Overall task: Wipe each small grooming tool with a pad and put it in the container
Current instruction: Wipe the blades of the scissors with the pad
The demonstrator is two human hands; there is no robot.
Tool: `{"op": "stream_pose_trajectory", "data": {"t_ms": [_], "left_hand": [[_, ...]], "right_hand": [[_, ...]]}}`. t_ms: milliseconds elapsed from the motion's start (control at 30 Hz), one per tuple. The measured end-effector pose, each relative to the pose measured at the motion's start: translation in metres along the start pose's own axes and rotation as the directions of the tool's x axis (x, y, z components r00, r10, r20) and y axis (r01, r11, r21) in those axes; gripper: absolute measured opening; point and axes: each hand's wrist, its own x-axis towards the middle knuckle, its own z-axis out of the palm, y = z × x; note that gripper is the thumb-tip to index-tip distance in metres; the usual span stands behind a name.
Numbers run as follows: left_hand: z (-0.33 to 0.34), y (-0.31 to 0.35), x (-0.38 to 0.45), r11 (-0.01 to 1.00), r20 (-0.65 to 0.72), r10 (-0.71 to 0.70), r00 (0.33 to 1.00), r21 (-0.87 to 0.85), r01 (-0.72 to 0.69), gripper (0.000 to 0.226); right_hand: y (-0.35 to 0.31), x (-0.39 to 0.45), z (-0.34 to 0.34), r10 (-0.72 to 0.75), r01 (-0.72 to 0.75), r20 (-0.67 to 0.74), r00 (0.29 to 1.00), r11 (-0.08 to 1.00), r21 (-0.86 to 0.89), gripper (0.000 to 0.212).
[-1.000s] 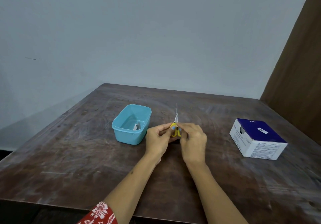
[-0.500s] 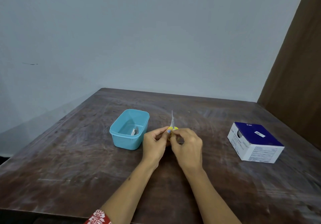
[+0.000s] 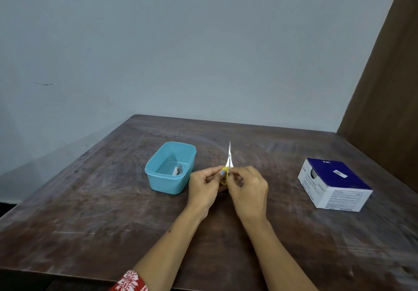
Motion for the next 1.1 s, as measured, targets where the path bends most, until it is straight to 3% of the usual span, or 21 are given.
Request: {"op": "stream_pose_trajectory", "data": {"t_ms": [133, 300, 500, 867, 1100], "left_hand": [[0.001, -0.002, -0.001, 0.996, 0.047, -0.003, 0.999, 0.093, -0.001, 0.015], [0.001, -0.002, -0.002, 0.98, 0.014, 0.044, 0.999, 0.193, -0.045, 0.018], [0.002, -0.002, -0.003, 0.938, 0.057, 0.064, 0.996, 0.339, -0.08, 0.018], [0.005, 0.005, -0.011, 0.938, 0.084, 0.071, 0.994, 0.332, -0.095, 0.016], [0.001, 0.034, -0.015, 0.964, -0.041, 0.1, 0.994, 0.253, -0.087, 0.017]], "right_hand": [[0.002, 0.002, 0.0, -0.022, 0.024, -0.1, 0.995, 0.999, 0.026, 0.017], [0.004, 0.001, 0.003, 0.016, -0.013, -0.077, 0.997, 0.999, 0.033, 0.012], [0.004, 0.005, -0.001, 0.005, 0.006, -0.184, 0.983, 0.998, 0.057, 0.02], [0.011, 0.012, -0.002, 0.114, -0.075, -0.295, 0.949, 0.988, 0.138, 0.018], [0.018, 0.012, 0.001, 0.163, -0.13, -0.293, 0.942, 0.983, 0.128, 0.021]]}}
